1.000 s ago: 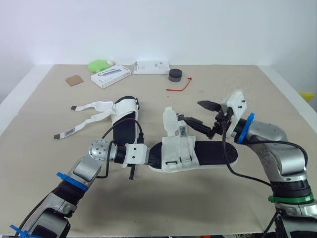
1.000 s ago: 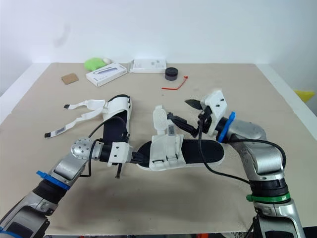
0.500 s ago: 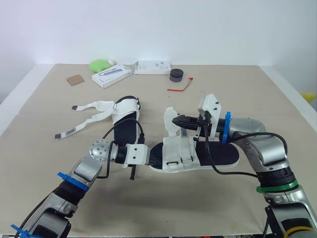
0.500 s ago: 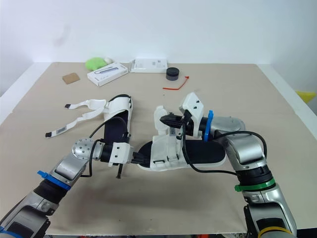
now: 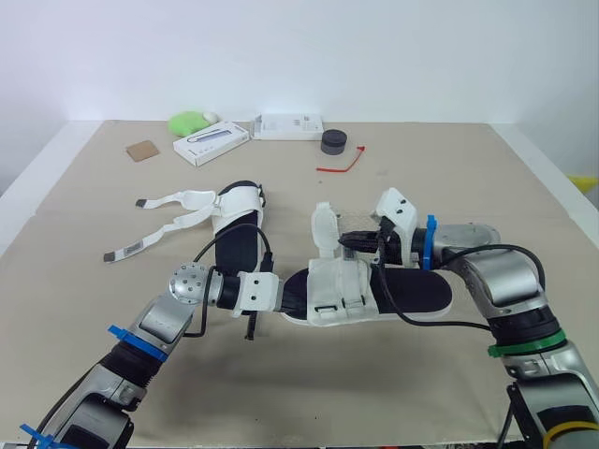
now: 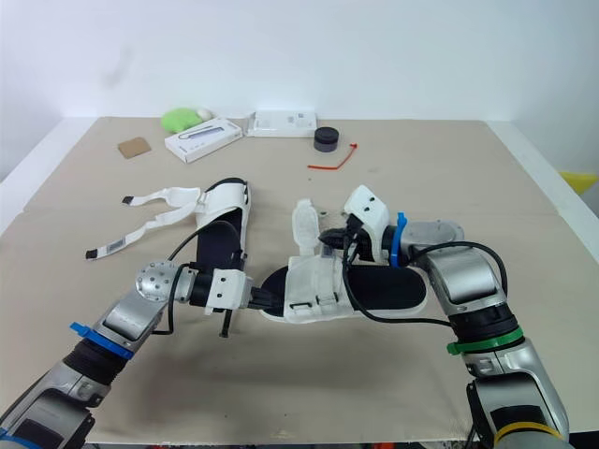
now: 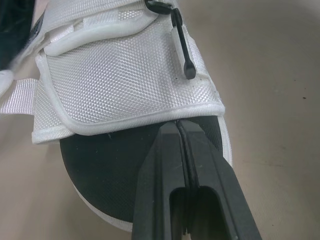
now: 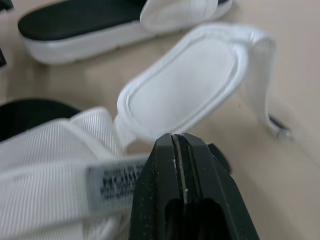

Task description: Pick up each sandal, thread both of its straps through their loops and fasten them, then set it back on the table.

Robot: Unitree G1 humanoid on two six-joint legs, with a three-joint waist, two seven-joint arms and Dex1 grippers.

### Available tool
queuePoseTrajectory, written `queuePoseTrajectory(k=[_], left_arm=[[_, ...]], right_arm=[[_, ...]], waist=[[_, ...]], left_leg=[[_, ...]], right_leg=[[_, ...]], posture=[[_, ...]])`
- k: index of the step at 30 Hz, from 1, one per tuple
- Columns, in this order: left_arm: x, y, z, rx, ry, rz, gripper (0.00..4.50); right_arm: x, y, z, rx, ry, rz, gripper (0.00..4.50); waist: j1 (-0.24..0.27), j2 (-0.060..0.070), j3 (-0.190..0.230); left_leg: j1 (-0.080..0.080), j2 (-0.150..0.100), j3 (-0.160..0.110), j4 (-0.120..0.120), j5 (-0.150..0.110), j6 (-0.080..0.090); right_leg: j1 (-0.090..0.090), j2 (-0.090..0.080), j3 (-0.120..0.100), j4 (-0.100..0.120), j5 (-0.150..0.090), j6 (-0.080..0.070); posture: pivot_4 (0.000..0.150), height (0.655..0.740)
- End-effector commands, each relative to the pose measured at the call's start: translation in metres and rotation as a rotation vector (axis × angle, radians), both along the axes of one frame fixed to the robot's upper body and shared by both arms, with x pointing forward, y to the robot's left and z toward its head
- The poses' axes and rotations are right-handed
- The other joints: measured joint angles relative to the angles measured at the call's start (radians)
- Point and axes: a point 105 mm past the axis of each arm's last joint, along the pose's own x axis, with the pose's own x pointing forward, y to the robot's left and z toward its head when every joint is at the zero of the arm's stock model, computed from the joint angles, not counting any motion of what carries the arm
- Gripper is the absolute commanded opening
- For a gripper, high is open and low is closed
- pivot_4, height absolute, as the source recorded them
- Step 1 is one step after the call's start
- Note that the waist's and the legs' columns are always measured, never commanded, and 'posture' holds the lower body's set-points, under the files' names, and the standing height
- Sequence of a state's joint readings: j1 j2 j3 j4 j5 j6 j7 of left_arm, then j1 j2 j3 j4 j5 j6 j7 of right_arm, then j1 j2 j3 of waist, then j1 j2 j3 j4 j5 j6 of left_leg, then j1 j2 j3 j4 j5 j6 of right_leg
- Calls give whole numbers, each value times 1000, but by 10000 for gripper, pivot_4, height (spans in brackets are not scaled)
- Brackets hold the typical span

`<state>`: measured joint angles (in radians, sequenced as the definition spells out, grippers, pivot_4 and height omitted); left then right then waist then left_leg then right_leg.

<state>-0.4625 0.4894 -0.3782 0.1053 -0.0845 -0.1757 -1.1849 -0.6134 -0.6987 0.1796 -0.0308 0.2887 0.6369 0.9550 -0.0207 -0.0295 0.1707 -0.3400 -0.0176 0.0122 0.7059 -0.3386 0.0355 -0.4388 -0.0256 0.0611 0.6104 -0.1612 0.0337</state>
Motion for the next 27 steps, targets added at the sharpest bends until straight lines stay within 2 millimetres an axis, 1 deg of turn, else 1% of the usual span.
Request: queuePoseTrajectory(k=[1, 9, 14, 17, 20, 22, 23, 24, 25, 27], left_arm=[[-1, 7, -24, 88, 62, 23, 0], [0, 7, -24, 86, 60, 24, 0], [1, 8, -22, 89, 45, 17, 0], [1, 9, -19, 80, 40, 8, 0], [1, 11, -18, 94, 22, -14, 0], [3, 12, -17, 104, 11, -24, 0], [4, 12, -17, 105, 8, -26, 0], [5, 13, -16, 106, 6, -27, 0], [5, 12, -16, 105, 5, -29, 0], [6, 12, -16, 104, 4, -33, 0]], right_arm=[[-10, 0, -5, -38, 36, 26, 568], [-16, -5, -13, -52, 100, 31, 568], [-13, -7, -12, -55, 84, 18, 568], [-7, -9, -6, -34, 61, -9, 568], [3, -11, 8, 43, 77, -56, 568], [10, -10, 27, 165, 159, -97, 6432], [11, -9, 35, 231, 217, -108, 8555], [12, -7, 41, 288, 272, -112, 13096], [11, -5, 45, 327, 325, -113, 19559], [11, -2, 53, 419, 432, -115, 26445]], waist=[[0, 0, 0], [0, 0, 0], [0, 0, 0], [0, 0, 0], [0, 0, 0], [0, 0, 0], [-3, 1, 0], [-3, 2, 1], [-3, 2, 1], [-2, 2, 1]], left_leg=[[0, 0, 0, 0, 0, 0], [0, 0, -1, 0, 0, 0], [0, 0, -1, 0, 0, 0], [0, 0, -2, 0, 0, 0], [0, 0, -2, 0, 0, 0], [0, 0, -1, 0, 0, 0], [0, 0, -1, 0, 0, -1], [0, 0, -1, 0, 1, -1], [-1, 0, -1, 0, 1, -2], [-2, 2, -2, 0, 1, -2]], right_leg=[[0, 0, 0, 0, 0, 0], [0, 0, -1, 0, 0, 0], [0, 0, -1, 0, 0, 0], [0, 0, -2, 0, 0, 0], [0, 0, -1, 0, 0, 0], [0, 0, -1, 0, 0, -1], [0, 0, -1, 0, 1, -1], [-1, 0, -1, 0, 1, -2], [-1, 0, 0, 0, 2, -2], [-2, -1, -2, 0, 2, -3]], posture=[[1500, 7400], [1500, 7400], [1500, 7400], [1500, 7400], [1500, 7400], [1500, 7400], [1500, 7400], [1500, 7400], [1500, 7400], [1500, 7400]])
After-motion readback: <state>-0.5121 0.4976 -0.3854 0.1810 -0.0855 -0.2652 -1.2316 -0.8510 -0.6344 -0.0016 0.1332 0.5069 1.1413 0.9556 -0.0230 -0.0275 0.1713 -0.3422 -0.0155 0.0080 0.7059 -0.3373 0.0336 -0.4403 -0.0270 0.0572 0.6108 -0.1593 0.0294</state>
